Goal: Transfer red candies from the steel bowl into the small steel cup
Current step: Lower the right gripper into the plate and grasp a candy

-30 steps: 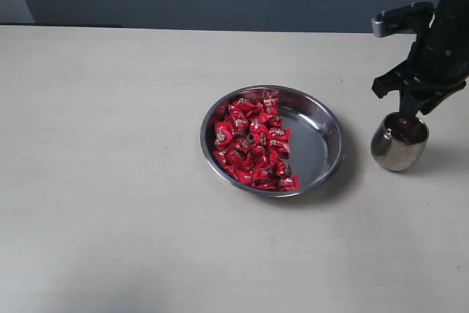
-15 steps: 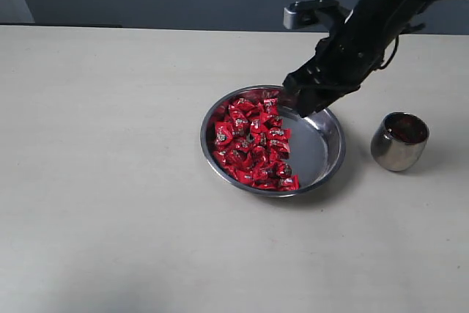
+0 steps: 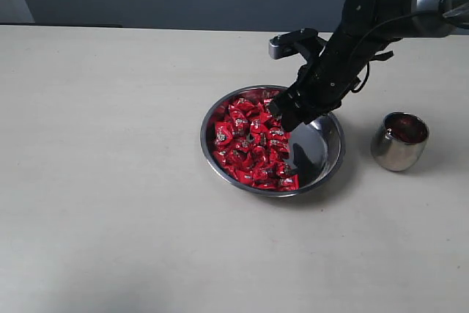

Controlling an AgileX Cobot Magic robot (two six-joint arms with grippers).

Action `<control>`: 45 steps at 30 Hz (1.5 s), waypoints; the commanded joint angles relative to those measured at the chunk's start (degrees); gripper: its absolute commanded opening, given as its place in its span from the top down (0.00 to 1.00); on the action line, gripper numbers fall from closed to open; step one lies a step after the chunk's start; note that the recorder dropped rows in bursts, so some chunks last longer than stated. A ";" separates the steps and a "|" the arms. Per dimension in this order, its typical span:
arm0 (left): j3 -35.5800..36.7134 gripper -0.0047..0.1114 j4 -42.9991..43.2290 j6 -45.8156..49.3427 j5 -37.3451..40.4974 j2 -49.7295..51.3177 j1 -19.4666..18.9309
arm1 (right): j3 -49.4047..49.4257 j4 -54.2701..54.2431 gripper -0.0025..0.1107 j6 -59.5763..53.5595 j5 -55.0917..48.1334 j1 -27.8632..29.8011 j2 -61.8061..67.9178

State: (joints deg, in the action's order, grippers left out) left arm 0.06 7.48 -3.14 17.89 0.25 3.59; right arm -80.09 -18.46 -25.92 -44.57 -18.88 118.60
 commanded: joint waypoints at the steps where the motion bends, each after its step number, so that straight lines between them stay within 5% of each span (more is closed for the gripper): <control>1: -0.06 0.96 0.09 -0.32 -0.30 -0.25 0.61 | -0.36 -1.55 0.58 -1.33 2.74 -0.08 1.63; 20: -0.06 0.96 0.09 -0.32 -0.30 -0.25 0.61 | -0.36 -5.83 0.59 -4.17 3.79 -0.55 4.53; 31: -0.06 0.96 0.09 -0.32 -0.30 -0.25 0.61 | -0.36 -5.83 0.94 -4.17 3.25 -0.55 4.00; 45: -0.06 0.96 0.09 -0.32 -0.30 -0.25 0.61 | -0.23 -2.68 0.95 -2.98 -1.81 -0.44 -8.83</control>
State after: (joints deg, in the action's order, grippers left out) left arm 0.06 7.48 -3.14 17.89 0.25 3.59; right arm -80.09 -22.29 -29.48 -44.54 -19.45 112.41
